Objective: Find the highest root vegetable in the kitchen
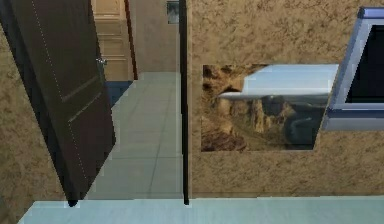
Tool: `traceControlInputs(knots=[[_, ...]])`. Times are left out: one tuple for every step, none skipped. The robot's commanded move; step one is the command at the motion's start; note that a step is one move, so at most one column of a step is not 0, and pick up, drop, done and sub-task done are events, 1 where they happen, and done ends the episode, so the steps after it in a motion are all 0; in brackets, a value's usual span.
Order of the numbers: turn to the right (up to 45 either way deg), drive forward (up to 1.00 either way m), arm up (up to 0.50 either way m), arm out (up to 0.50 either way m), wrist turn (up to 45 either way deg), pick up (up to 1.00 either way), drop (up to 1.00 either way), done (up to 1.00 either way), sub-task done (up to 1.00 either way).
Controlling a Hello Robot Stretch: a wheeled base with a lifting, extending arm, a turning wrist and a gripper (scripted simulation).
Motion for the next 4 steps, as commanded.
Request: traceControlInputs(knots=[[-45.0,0.00,0.00,0.00,0.0,0.00,0.00,0.00,0.00],[-45.0,0.00,0.00,0.00,0.0,0.00,0.00,0.00,0.00],[-45.0,0.00,0.00,0.00,0.0,0.00,0.00,0.00,0.00],[-39.0,0.00,0.00,0.00,0.0,0.00,0.00,0.00,0.00]])
